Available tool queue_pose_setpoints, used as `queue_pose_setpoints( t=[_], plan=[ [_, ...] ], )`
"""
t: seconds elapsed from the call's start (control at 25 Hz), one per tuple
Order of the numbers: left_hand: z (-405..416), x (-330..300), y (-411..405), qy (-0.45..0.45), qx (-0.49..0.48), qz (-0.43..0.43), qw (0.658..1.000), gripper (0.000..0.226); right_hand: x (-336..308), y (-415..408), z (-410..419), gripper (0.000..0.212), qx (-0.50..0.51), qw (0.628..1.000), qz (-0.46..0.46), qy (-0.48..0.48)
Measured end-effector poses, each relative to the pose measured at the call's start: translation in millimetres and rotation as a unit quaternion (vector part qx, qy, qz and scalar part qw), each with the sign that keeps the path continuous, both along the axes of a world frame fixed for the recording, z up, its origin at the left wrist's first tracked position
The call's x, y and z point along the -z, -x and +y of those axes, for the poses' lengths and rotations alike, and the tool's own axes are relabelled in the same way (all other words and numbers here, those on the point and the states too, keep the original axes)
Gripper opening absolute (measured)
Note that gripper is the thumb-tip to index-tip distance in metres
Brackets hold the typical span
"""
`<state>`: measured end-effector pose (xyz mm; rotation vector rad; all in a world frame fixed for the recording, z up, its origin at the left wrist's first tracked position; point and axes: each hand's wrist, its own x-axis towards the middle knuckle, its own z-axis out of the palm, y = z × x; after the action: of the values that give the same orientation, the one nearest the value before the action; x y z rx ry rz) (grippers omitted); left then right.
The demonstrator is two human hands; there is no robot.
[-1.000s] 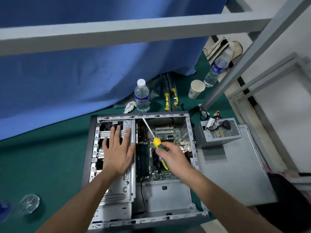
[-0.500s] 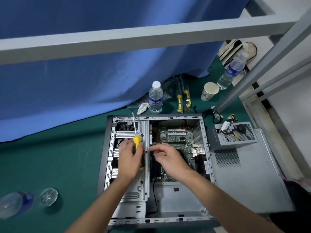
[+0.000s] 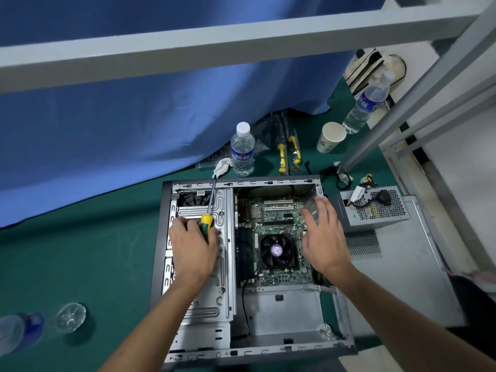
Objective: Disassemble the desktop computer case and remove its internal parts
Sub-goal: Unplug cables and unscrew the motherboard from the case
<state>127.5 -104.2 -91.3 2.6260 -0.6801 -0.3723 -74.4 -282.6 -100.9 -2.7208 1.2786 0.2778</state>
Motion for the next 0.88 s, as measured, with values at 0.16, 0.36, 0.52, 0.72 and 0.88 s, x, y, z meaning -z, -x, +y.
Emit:
queue_pose_setpoints(
  t=[0.16, 0.36, 0.52, 0.72, 0.88],
  plan=[
    [-3.5, -8.0, 7.1, 0.031, -0.017, -0.025, 0.999, 0.028, -2.6, -0.1, 0.1, 0.057, 0.022, 0.999, -0.033, -0.004],
    [-24.2, -6.7, 32.7, 0.087, 0.141, -0.071, 0.984, 0.054, -5.1, 1.6, -0.9, 0.053, 0.033, 0.997, -0.067, -0.029],
    [-49.6, 5.4, 26.9, 0.034, 0.229, -0.045, 0.972, 0.05, -5.0, 2.8, -0.8, 0.05, 0.027, 0.996, -0.074, -0.036],
    [-49.2, 21.9, 18.5, 0.031, 0.218, -0.067, 0.973, 0.054, 3.3, 4.1, -2.4, 0.048, 0.018, 0.995, -0.098, -0.009],
    [-49.6, 27.2, 15.1, 0.004, 0.226, -0.086, 0.97, 0.062, 7.1, 5.5, -4.5, 0.049, 0.005, 0.993, -0.12, 0.002]
  ],
)
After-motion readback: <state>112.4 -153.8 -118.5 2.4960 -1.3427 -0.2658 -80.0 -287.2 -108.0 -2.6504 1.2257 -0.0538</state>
